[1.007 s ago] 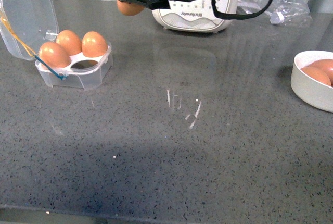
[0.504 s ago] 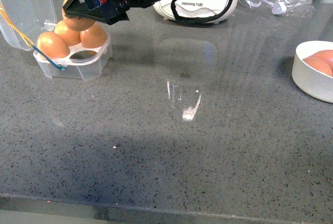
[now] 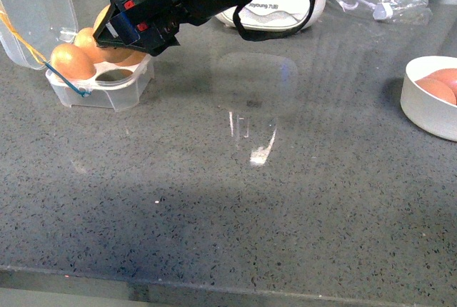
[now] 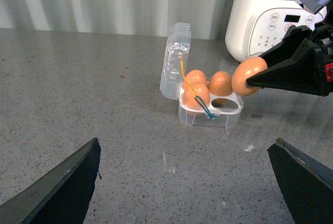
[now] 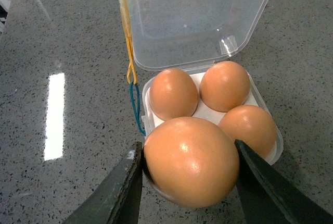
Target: Put egg into box
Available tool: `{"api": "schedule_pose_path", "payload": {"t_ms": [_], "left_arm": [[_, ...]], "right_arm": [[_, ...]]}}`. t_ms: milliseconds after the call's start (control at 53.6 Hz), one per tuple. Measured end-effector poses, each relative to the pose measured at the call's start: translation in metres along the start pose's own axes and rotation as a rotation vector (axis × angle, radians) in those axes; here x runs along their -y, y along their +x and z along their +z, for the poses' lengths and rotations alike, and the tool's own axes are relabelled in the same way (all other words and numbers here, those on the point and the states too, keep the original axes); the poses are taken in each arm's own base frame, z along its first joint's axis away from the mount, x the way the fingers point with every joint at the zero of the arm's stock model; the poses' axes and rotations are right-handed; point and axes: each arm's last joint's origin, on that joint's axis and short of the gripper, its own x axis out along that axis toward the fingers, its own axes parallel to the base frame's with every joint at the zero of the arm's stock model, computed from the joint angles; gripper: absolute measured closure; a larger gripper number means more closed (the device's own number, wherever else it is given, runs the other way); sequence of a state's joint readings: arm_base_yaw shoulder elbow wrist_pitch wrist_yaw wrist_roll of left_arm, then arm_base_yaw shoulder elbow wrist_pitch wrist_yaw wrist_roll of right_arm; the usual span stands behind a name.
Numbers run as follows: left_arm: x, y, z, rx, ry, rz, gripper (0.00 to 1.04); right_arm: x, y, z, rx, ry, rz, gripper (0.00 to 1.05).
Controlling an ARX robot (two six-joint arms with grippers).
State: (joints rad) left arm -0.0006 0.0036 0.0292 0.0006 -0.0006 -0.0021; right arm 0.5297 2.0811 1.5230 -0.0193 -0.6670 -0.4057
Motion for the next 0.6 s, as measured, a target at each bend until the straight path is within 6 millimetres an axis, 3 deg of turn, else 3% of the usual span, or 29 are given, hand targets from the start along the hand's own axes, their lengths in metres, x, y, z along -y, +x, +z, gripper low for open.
{"api": "schedule_pose_path", "payload": {"t_ms": [336,597], "left_arm": [[0.0000,0.0000,0.0000,0.000,0.000,0.000,0.07],[0.0000,0.0000,0.0000,0.000,0.000,0.000,0.07]], "right_arm": [[0.0017,0.0062,-0.0051,-0.038,-0.001,-0.014,0.61],[0.0041,0.0024,-0.0026,-0.008,0.003,-0.022,0.09]]}}
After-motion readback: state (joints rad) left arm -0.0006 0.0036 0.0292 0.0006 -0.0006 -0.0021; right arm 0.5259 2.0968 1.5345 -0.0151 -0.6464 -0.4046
